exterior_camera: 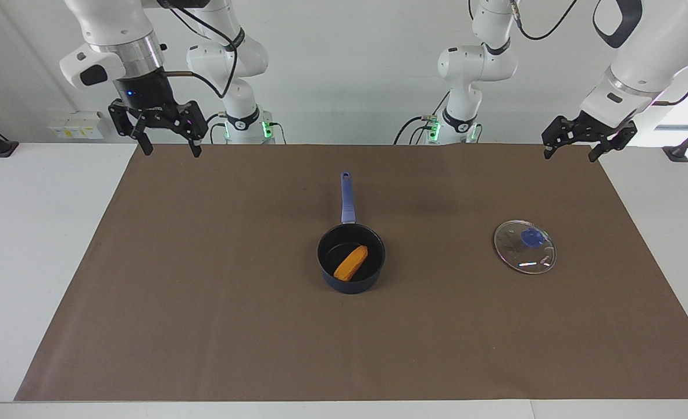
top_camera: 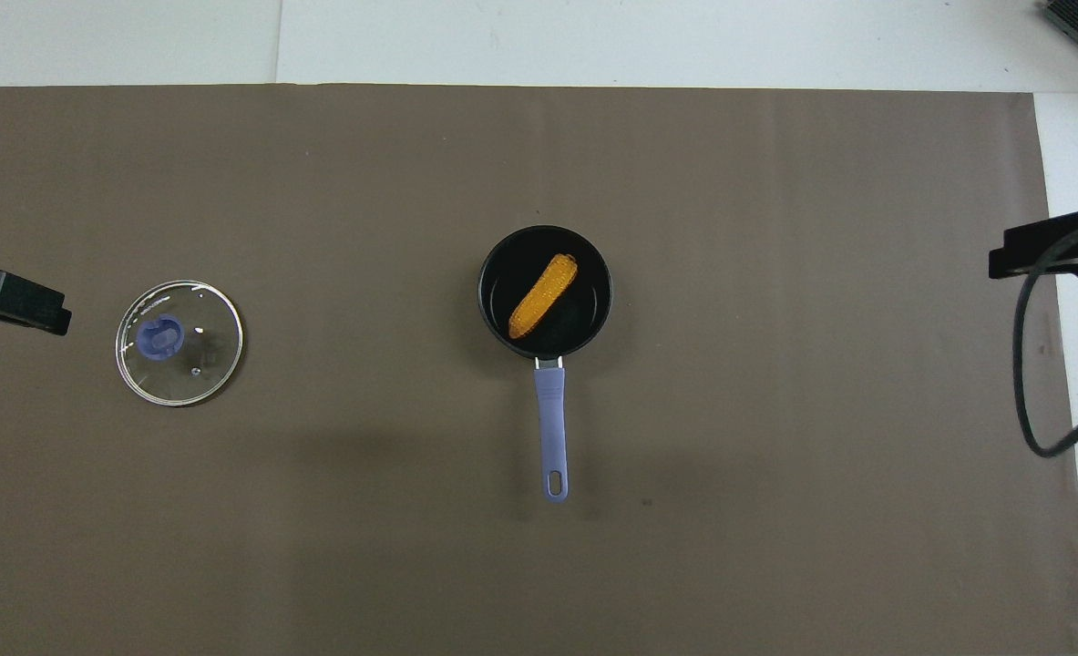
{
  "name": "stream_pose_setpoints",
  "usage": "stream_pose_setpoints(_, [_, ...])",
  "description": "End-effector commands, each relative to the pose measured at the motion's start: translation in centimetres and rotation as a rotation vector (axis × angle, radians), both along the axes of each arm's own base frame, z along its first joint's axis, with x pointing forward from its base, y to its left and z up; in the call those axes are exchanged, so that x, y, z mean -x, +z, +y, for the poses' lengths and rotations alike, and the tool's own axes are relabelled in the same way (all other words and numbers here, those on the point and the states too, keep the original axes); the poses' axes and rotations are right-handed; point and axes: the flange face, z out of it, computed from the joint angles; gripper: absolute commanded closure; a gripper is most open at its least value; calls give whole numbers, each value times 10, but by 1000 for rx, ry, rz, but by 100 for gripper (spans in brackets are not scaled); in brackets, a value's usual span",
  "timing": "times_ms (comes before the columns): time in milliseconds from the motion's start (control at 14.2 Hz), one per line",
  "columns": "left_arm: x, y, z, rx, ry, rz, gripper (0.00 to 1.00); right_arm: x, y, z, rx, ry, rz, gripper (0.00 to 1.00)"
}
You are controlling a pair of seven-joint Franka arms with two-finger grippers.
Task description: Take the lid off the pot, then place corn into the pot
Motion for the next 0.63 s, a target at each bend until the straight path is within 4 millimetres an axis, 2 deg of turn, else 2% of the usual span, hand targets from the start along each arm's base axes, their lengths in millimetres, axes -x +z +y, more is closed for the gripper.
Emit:
stream_pose_setpoints(0, [-1, 4, 2, -4, -5, -4, 0, 18, -1, -2, 6, 10, 33, 0])
stream_pose_setpoints(211, [-1, 4, 2, -4, -5, -4, 0, 30, -13, -5, 0, 2, 29, 0])
stream_pose_setpoints(563, [-1, 4, 2, -4, -5, -4, 0, 28, -12, -3, -12, 14, 15, 0])
